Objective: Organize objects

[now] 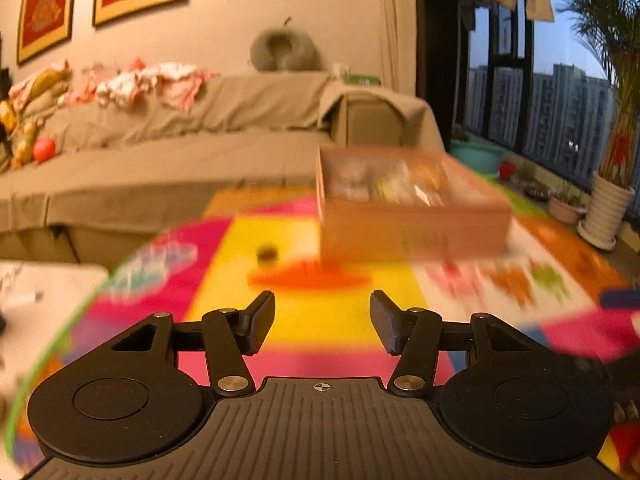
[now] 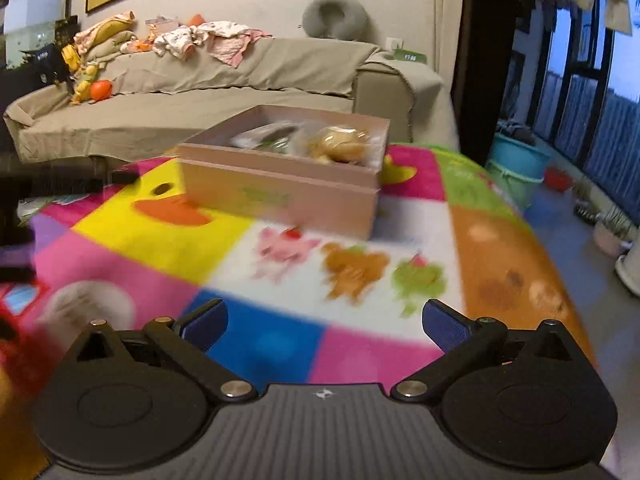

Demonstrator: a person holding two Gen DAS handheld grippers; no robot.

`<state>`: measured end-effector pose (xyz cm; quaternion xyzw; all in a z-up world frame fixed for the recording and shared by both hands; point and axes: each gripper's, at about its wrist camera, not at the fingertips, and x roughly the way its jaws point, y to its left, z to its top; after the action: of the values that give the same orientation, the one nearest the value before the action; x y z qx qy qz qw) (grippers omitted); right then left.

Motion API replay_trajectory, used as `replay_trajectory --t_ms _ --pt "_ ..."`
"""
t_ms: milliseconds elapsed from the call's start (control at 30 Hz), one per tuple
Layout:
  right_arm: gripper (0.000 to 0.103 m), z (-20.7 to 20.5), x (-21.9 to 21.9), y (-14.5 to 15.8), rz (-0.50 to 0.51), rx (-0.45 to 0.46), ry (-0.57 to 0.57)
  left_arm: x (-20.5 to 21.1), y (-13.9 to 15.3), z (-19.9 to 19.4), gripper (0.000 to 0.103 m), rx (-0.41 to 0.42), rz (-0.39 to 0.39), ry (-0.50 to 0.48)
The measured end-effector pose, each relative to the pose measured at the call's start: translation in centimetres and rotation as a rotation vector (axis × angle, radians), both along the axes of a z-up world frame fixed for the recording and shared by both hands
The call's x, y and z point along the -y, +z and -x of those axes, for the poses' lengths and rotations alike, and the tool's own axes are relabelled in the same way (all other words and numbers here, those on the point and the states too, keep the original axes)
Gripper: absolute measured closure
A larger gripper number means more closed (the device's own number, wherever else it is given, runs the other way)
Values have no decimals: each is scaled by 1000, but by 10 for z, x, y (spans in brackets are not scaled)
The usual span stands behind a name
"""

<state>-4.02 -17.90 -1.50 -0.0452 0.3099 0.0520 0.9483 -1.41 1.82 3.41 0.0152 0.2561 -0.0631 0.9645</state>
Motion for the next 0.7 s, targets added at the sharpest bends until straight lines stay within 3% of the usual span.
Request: replay_trajectory --t_ms 200,333,500,600,700 --pt "0 -1 -14 -24 15 -68 -93 8 -21 7 46 -92 0 -51" --pt "0 1 5 -24 -102 -75 -148 19 -30 17 46 -88 -18 -78" --pt "0 4 2 -26 -65 -71 -221 16 -32 13 44 -98 30 -56" --pt "0 4 -1 -27 -61 -67 -233 21 -31 14 44 -95 -8 -49" --pt "0 6 -2 -27 -60 -64 -233 19 -31 12 42 -98 5 -44"
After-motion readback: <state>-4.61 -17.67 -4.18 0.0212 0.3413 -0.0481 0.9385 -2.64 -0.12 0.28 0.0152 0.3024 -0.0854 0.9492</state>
